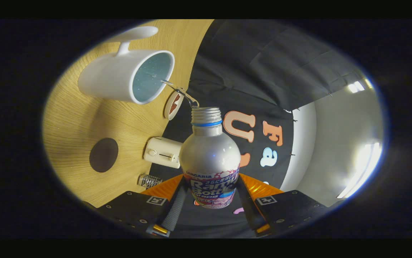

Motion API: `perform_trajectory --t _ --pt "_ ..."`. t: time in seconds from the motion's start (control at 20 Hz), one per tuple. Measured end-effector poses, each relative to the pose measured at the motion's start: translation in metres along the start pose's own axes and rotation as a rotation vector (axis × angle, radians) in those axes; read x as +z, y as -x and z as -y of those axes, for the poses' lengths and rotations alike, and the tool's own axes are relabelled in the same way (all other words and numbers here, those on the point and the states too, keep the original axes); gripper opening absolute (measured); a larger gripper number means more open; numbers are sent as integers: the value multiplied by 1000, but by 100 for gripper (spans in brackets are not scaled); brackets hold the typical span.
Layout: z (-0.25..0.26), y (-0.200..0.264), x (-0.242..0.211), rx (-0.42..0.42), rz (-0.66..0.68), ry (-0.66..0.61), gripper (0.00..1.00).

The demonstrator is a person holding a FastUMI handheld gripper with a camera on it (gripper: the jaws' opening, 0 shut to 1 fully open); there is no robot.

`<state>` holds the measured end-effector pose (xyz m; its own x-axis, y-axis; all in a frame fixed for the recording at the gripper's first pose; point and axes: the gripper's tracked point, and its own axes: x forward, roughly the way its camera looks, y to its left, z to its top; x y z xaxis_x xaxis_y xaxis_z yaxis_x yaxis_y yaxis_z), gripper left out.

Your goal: Take the bottle from table, then pour the juice into the cup, finally place the bottle on the coaster

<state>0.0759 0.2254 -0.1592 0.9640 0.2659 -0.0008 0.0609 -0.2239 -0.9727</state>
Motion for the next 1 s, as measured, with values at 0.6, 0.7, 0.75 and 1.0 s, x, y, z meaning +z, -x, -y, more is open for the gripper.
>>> perform_trajectory --t 0.6,0.7,0.75,1.0 --pt "8 -7 9 -39 34 48 76" --pt "10 -8 9 -45 36 56 76" --pt "11 -8 10 -48 38 58 75" --pt "8 -11 13 -49 53 84 75"
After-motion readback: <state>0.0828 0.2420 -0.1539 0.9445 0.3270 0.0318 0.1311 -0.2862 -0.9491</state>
